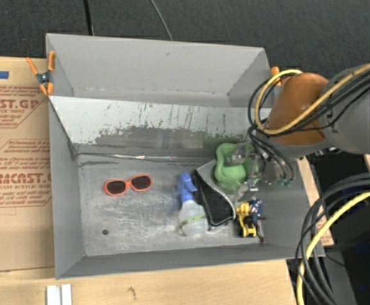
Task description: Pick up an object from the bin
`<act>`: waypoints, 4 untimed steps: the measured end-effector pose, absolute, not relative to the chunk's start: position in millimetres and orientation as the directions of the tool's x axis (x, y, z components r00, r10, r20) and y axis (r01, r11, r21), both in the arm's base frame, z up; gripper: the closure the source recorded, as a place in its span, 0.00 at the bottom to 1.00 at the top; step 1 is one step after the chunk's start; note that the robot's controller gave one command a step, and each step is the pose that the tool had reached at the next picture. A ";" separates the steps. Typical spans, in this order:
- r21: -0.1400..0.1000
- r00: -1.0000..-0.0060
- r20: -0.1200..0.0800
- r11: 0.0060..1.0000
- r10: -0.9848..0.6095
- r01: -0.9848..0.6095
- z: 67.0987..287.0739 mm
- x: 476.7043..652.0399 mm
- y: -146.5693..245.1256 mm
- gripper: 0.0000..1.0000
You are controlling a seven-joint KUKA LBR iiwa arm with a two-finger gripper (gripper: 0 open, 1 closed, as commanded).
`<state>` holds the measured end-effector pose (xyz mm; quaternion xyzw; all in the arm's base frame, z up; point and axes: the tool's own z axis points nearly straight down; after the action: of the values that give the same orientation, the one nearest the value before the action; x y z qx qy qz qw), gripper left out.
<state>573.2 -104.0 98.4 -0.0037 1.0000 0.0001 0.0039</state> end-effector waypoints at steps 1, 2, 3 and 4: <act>0.003 -0.887 -0.008 0.887 0.461 0.461 89.1 565.0 -12.9 1.00; 0.001 -0.888 -0.007 0.888 0.461 0.461 87.8 564.3 -13.3 0.00; 0.002 -0.887 -0.010 0.887 0.462 0.462 89.2 565.2 -13.7 1.00; 0.002 -0.887 -0.010 0.887 0.462 0.462 89.2 565.2 -13.7 1.00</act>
Offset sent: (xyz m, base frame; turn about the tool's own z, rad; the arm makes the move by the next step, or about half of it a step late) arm 0.0000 0.0000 0.0000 0.0000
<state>565.2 -13.7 89.2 0.2381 0.9712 -0.0003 0.0051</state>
